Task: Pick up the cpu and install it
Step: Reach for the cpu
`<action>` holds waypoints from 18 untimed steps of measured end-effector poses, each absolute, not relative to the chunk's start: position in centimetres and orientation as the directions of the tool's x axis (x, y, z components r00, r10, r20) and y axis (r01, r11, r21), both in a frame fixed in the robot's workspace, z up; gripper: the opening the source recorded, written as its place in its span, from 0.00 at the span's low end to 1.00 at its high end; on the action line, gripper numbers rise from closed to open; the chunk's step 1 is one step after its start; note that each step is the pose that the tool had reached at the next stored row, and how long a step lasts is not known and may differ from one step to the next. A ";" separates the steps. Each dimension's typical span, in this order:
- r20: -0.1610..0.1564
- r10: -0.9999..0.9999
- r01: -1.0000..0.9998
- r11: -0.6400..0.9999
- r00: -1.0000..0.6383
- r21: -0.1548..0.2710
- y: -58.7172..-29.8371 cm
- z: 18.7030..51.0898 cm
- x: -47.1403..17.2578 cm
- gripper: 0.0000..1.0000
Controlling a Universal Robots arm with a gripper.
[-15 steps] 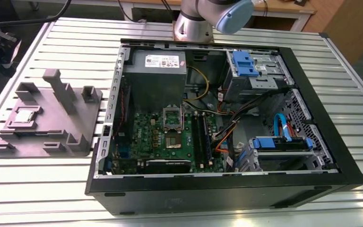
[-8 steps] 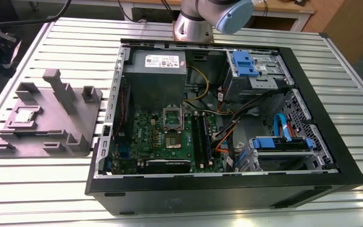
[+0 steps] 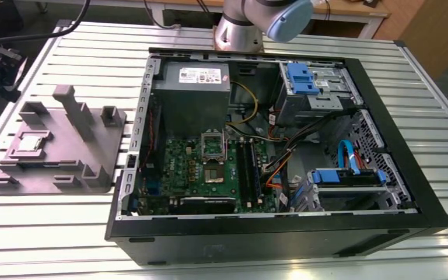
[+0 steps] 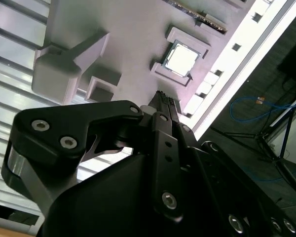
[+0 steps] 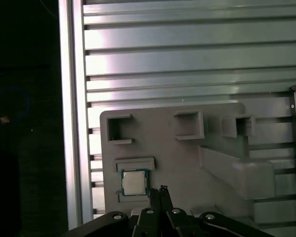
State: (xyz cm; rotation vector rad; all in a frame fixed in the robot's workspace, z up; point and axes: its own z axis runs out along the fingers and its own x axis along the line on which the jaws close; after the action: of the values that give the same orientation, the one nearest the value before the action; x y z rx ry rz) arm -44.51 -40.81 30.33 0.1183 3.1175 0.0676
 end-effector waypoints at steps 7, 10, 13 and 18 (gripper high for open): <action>-0.018 0.076 0.075 0.996 -0.997 0.044 -41.4 29.1 -44.6 0.14; -0.017 0.076 0.075 0.996 -0.997 0.044 -41.6 28.5 -44.6 0.14; -0.015 0.076 0.076 0.996 -0.997 0.044 -41.7 28.0 -44.8 0.14; -0.013 0.076 0.076 0.996 -0.997 0.043 -41.9 27.1 -45.0 0.14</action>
State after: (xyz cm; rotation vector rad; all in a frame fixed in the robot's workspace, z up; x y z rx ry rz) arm -45.02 -41.87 27.07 0.1188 3.1240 0.0671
